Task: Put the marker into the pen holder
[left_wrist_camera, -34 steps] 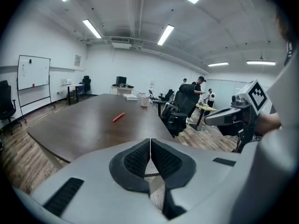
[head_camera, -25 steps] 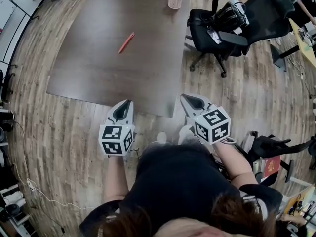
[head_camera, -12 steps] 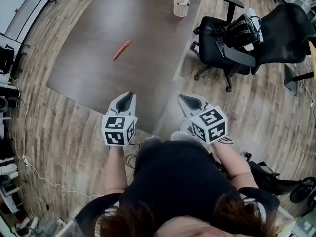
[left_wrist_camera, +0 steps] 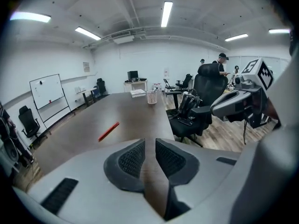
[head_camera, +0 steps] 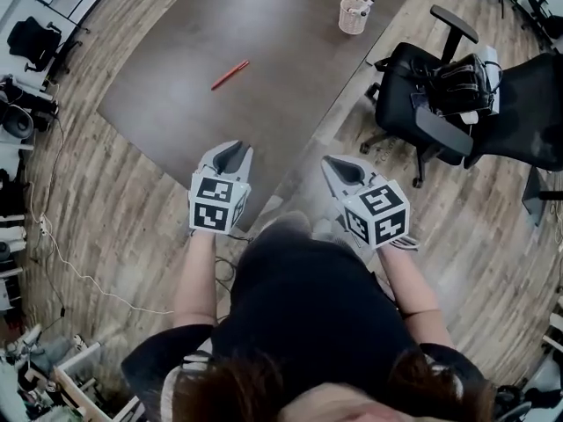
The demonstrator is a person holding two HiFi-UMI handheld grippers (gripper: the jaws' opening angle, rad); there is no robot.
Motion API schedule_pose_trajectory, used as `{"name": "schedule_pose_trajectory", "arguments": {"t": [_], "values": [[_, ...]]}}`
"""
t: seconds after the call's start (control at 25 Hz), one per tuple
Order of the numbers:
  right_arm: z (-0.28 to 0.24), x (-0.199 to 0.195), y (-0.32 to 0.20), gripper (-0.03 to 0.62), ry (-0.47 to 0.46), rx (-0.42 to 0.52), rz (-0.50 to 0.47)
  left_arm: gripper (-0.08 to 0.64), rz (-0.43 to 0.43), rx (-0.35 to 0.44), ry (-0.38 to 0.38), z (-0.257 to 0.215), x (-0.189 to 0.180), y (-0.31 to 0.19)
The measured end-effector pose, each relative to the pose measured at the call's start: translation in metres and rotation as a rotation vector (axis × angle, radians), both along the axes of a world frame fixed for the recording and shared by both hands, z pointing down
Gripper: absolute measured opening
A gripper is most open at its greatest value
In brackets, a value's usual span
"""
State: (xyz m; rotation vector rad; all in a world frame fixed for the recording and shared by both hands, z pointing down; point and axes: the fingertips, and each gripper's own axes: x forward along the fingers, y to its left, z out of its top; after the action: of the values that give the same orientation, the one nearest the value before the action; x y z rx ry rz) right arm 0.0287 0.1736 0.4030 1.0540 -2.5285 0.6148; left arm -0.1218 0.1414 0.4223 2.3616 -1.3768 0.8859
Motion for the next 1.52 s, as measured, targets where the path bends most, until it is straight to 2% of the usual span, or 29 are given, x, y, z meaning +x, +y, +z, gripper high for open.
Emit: {"name": "schedule_pose_trajectory", "arguments": {"t": [0.32, 0.44, 0.68, 0.88, 1.12, 1.28, 1.52], "values": [[0.018, -0.006, -0.033, 0.018, -0.007, -0.052, -0.085, 0.106, -0.034, -0.006, -0.101, 0.006, -0.021, -0.049], [0.025, -0.014, -0.059, 0.018, 0.007, -0.065, -0.121, 0.12, -0.027, -0.015, -0.154, 0.015, -0.033, -0.076], [0.028, -0.035, -0.124, 0.018, 0.062, -0.07, -0.198, 0.12, -0.039, -0.017, -0.209, 0.025, -0.056, -0.135], [0.039, -0.065, -0.156, 0.018, 0.098, -0.107, -0.299, 0.12, -0.053, -0.077, -0.229, 0.044, -0.074, -0.164], [0.056, -0.101, -0.187, 0.018, 0.143, -0.145, -0.399, 0.127, -0.011, -0.118, -0.285, 0.07, -0.096, -0.209], [0.062, -0.123, -0.201, 0.018, 0.17, -0.158, -0.451, 0.127, 0.021, -0.135, -0.262, 0.08, -0.1, -0.238], [0.075, -0.135, -0.215, 0.018, 0.202, -0.175, -0.491, 0.127, 0.118, -0.206, -0.263, 0.107, -0.093, -0.266]]}}
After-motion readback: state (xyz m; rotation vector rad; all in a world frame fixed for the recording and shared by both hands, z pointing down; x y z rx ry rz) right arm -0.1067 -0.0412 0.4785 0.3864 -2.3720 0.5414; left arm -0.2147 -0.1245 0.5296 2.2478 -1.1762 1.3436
